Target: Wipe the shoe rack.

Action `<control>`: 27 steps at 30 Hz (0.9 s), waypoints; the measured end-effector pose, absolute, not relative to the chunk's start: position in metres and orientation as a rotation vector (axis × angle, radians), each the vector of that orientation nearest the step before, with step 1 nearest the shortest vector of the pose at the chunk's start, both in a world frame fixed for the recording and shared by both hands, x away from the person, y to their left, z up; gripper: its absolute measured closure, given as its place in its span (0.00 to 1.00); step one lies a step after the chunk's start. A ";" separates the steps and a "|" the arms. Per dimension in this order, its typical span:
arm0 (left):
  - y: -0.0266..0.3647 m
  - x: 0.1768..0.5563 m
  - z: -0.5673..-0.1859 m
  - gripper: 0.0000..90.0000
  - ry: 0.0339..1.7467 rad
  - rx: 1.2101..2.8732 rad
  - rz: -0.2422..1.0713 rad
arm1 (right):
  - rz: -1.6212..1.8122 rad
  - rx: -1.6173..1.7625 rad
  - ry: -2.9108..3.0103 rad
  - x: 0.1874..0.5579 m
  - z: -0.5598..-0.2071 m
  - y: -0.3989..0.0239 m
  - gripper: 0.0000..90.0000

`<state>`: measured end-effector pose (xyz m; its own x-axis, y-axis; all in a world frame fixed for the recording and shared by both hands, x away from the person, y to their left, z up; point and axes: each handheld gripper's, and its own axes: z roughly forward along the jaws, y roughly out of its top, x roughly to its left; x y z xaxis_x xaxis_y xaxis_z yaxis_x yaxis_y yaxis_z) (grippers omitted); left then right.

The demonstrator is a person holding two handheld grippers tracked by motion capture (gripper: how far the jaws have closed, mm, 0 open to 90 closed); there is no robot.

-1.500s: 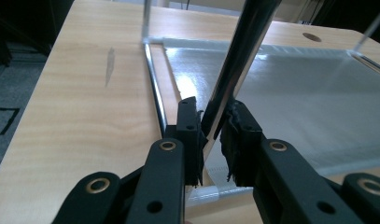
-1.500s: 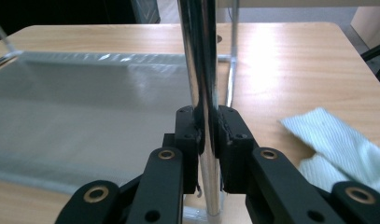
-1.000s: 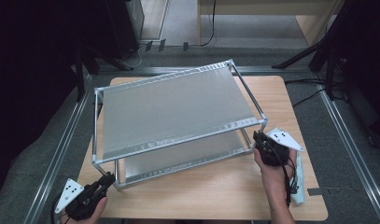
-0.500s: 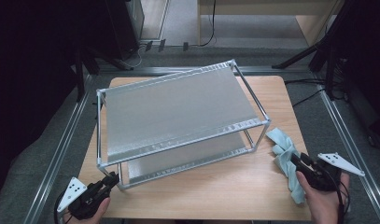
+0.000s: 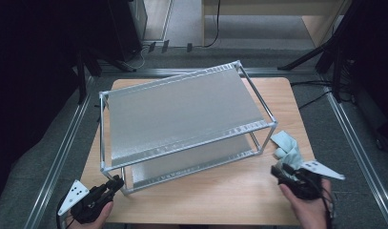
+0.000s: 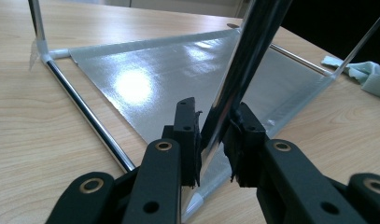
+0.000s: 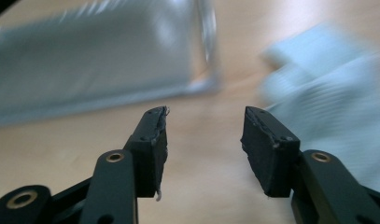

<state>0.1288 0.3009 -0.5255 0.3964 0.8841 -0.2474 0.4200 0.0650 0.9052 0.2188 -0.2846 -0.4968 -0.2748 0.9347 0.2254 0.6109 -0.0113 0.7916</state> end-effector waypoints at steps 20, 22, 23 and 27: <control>0.301 0.130 -0.525 0.83 1.194 1.547 0.521 | 1.046 1.405 1.968 0.221 -0.502 -0.255 0.38; 0.301 0.130 -0.525 0.83 1.192 1.546 0.518 | 0.994 1.411 1.973 0.232 -0.504 -0.259 0.23; 0.301 0.131 -0.526 0.83 1.189 1.542 0.513 | 0.975 1.417 1.997 0.237 -0.508 -0.258 0.17; 0.298 0.135 -0.527 0.74 1.190 1.551 0.507 | 0.820 1.409 2.110 0.256 -0.537 -0.248 0.14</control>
<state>0.1351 0.2980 -0.5266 0.4115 0.8753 -0.2541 0.4228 0.0636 0.9040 0.2556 -0.2476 -0.5366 -0.3619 0.9306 -0.0554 0.6492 0.2942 0.7014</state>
